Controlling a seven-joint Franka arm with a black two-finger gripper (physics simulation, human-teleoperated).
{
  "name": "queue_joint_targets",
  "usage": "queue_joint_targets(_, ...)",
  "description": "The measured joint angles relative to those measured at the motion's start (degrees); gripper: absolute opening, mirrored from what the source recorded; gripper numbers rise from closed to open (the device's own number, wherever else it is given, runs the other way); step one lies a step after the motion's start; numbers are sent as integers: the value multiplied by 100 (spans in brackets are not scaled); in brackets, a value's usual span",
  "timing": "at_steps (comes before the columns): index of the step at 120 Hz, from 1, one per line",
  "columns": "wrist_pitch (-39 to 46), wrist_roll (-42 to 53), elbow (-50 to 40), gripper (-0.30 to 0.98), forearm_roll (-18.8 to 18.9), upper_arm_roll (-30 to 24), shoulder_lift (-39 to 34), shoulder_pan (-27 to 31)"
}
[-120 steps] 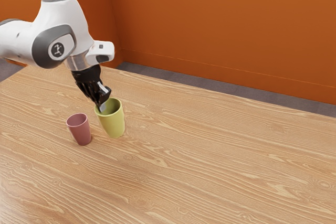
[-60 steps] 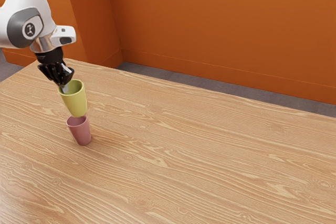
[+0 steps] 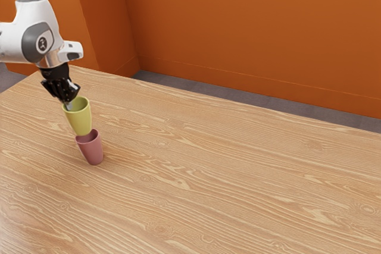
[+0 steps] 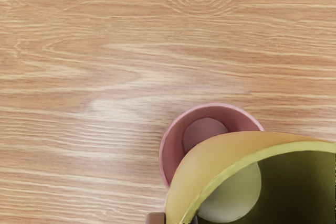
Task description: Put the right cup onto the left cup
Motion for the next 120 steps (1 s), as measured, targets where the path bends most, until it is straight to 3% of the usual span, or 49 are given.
queue_joint_targets(68,344,307,9,-9,-229,128,566,-58)
queue_joint_targets(96,365,392,8,36,-404,135,578,-57)
queue_joint_targets(120,188,446,-92,56,-438,116,-12,-50)
